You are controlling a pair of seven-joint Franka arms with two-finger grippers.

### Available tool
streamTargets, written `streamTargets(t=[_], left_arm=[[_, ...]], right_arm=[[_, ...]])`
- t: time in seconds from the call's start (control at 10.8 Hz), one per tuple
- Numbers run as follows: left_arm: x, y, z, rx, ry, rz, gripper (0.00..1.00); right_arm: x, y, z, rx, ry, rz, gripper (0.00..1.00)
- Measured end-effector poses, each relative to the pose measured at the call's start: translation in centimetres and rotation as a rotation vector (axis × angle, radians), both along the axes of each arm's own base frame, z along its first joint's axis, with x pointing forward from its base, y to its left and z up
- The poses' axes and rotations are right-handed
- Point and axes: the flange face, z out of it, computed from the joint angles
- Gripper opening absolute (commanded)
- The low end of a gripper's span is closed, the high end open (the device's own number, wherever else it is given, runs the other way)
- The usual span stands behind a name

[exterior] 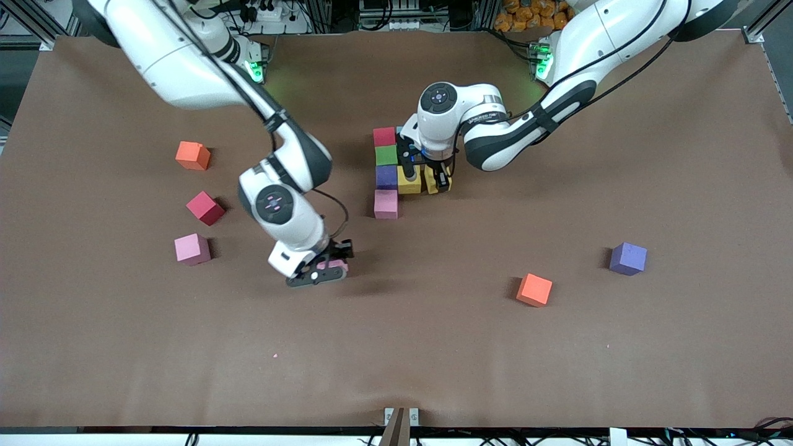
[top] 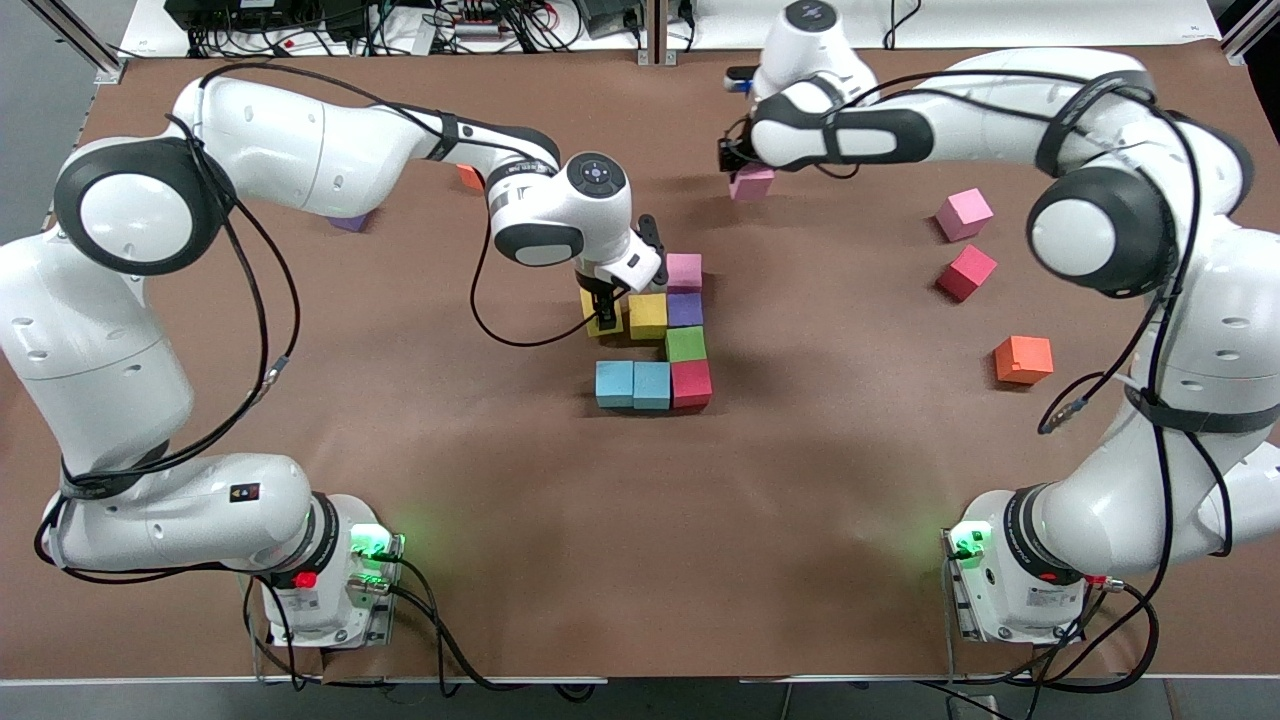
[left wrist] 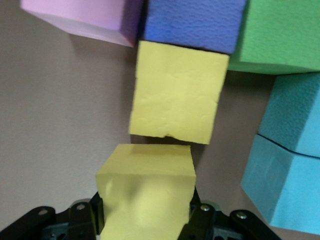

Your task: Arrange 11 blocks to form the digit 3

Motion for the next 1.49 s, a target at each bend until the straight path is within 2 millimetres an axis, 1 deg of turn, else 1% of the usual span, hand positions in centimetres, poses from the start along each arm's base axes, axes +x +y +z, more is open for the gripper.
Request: streamTargets(t=[0.19, 0.46, 0.65, 0.84, 0.93, 1.21, 1.49], left_arm=[[-0.6, 0.0, -0.4, -0.005, -0.011, -0.026, 0.44], [-1.3, -0.1, -0.7, -0.001, -0.020, -0.054, 0.44], [-1.7, -0.1, -0.9, 0.001, -0.019, -0.066, 0.44], [-2.0, -0.3, -1.0, 0.001, -0.036, -0.090, 0.44], [-1.9, -0.3, -1.2, -0.001, -0.044, -0.099, 0.44], [-1.6, 0.0, -2.1, -0.010, -0.051, -0.111, 0.45], [-1.8, -0.7, -2.1, -0.007, -0.061, -0.129, 0.45]], right_arm=[[-1.7, 2.7, -0.6, -0.002, 0.009, -0.088, 0.41], [-3.4, 5.0, -1.6, 0.015, 0.037, -0.189, 0.41], [-3.8, 5.9, -2.2, 0.024, 0.021, -0.227, 0.41], [-3.9, 6.0, -3.0, 0.022, 0.023, -0.244, 0.41], [-4.2, 6.3, -3.4, 0.020, 0.028, -0.252, 0.41], [-6.1, 8.4, -4.6, 0.005, 0.036, -0.231, 0.41], [-6.7, 8.8, -5.4, -0.019, 0.025, -0.199, 0.41]])
